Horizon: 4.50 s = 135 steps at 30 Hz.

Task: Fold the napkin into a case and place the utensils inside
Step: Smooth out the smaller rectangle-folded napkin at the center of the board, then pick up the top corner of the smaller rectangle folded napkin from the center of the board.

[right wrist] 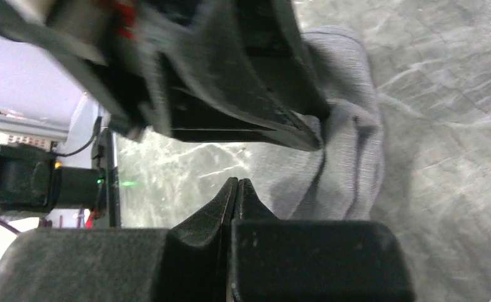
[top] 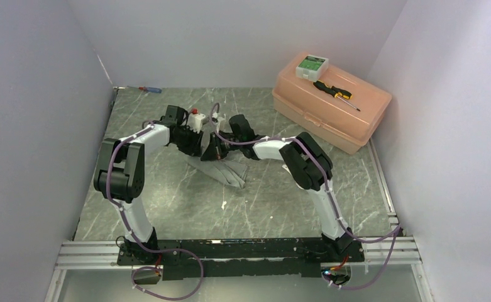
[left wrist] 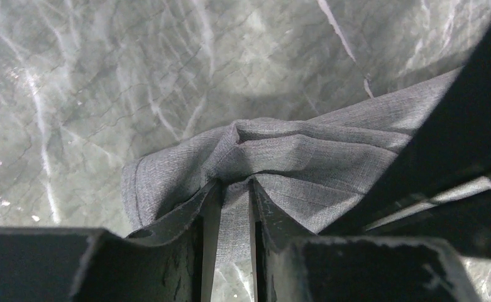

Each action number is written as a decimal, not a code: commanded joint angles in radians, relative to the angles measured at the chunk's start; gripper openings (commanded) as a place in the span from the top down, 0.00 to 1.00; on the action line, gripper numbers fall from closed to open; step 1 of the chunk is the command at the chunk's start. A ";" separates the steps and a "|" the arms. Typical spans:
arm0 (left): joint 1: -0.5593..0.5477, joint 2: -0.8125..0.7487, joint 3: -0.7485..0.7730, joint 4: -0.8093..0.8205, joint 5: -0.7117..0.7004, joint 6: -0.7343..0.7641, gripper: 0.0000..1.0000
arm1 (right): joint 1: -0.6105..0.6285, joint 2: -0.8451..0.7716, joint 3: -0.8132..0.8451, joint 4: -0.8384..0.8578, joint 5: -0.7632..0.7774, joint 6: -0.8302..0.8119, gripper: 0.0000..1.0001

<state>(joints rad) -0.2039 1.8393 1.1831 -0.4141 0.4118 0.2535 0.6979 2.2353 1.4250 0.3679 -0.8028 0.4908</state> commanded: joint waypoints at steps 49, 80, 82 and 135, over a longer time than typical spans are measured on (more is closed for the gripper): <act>0.032 -0.035 -0.061 0.124 0.054 0.596 0.62 | -0.001 0.078 -0.092 0.314 0.141 0.210 1.00; 0.036 -0.046 0.098 0.001 0.082 0.268 0.97 | -0.017 0.139 -0.051 0.103 0.177 0.201 1.00; 0.040 -0.050 0.092 -0.020 0.096 0.276 0.97 | -0.018 0.142 -0.046 0.093 0.179 0.196 1.00; 0.018 -0.110 -0.131 -0.042 0.062 0.666 0.97 | -0.011 0.220 0.292 -0.208 0.427 0.393 1.00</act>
<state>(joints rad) -0.1619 1.7668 1.1080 -0.4038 0.5095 0.7715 0.7170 2.4397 1.7161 0.1730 -0.4957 0.7979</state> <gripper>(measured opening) 0.034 0.007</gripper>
